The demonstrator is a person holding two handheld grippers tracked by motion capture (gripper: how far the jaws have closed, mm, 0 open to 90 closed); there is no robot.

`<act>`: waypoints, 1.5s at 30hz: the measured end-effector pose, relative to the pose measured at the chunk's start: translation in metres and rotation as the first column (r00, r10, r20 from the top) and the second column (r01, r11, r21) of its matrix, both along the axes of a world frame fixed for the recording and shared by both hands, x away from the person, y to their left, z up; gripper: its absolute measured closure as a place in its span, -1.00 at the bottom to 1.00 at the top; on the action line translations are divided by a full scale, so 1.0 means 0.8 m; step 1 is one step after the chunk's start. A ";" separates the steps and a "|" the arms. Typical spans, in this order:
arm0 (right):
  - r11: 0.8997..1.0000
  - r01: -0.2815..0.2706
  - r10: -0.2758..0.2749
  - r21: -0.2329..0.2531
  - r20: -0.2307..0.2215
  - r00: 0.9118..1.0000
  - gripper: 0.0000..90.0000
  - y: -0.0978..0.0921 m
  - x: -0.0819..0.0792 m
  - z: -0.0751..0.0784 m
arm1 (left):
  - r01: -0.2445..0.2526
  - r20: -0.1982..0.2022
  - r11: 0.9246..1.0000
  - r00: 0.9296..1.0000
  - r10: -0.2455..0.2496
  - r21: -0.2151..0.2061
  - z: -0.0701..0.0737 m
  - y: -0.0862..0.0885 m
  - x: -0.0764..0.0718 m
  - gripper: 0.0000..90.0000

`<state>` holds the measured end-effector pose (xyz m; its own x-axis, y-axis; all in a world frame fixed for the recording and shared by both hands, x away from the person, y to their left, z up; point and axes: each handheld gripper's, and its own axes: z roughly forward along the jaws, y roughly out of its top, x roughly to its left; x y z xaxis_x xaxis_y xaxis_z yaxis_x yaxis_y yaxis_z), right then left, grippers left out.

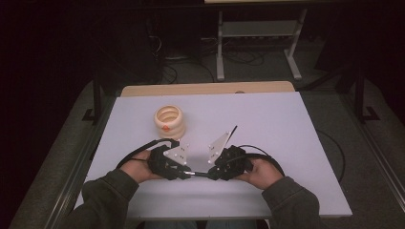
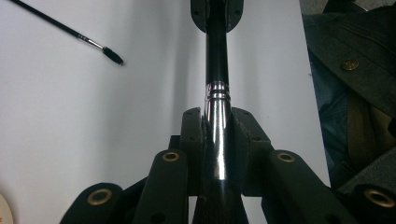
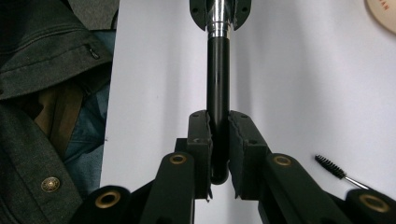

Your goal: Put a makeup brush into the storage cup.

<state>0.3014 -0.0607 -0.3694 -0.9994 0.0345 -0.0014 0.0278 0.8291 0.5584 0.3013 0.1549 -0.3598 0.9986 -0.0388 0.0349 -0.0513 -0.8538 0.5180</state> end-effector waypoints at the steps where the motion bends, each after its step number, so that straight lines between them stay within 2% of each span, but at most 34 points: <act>1: 1.000 -0.002 0.002 0.000 0.004 1.000 0.75 0.000 0.000 0.000 | 0.001 0.001 1.000 1.000 -0.001 0.001 0.000 0.000 0.000 0.69; 4: 1.000 -0.001 0.001 -0.005 0.008 1.000 0.74 0.002 -0.001 -0.001 | 0.007 0.005 1.000 1.000 -0.007 0.017 -0.001 -0.001 -0.001 0.69; 10: 1.000 0.016 -0.016 0.002 -0.019 1.000 0.64 0.001 0.003 -0.002 | 0.014 0.014 0.999 1.000 -0.015 0.031 0.005 -0.002 -0.001 0.69; 19: 0.999 -0.001 0.001 -0.039 -0.014 1.000 0.72 0.010 0.002 -0.010 | 0.015 0.019 0.999 1.000 -0.016 0.033 0.007 -0.003 -0.002 0.69; 22: 0.999 -0.006 0.005 -0.044 -0.011 1.000 0.74 0.010 0.002 -0.011 | 0.009 0.032 0.999 0.999 -0.010 0.036 0.007 -0.003 -0.003 0.67; 23: 0.999 -0.004 0.004 -0.042 -0.006 1.000 0.74 0.010 0.002 -0.010 | 0.001 0.032 1.000 1.000 -0.002 0.029 0.008 -0.002 -0.003 0.62; 24: 0.999 -0.005 0.005 -0.042 -0.005 1.000 0.74 0.010 0.002 -0.010 | -0.028 0.033 1.000 0.999 0.028 0.012 0.008 0.000 -0.002 0.39; 25: 0.999 -0.002 0.002 -0.047 -0.001 1.000 0.74 0.009 0.001 -0.010 | -0.037 0.021 0.999 0.999 0.037 0.005 0.010 0.003 0.001 0.28; 29: 0.999 0.007 -0.007 -0.048 0.015 1.000 0.74 0.005 0.000 -0.011 | -0.081 -0.008 0.995 0.997 0.081 -0.059 0.017 0.016 0.003 0.18; 33: 0.999 0.027 -0.026 -0.034 0.020 0.999 0.74 -0.001 0.000 -0.011 | -0.096 -0.012 0.992 0.995 0.095 -0.077 0.018 0.023 0.003 0.11; 38: 0.999 0.037 -0.037 -0.015 0.029 0.999 0.74 -0.006 -0.001 -0.010 | -0.113 -0.026 0.991 0.993 0.111 -0.065 0.011 0.027 0.002 0.10; 45: 0.999 0.034 -0.033 -0.017 0.034 0.999 0.74 -0.003 -0.002 -0.010 | -0.104 -0.019 0.993 0.995 0.103 -0.057 0.009 0.022 0.004 0.23</act>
<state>0.2999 -0.0633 -0.3777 -0.9970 0.0678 -0.0363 0.0371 0.8375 0.5452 0.3044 0.1723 -0.3525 0.9976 0.0662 0.0180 0.0444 -0.8225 0.5670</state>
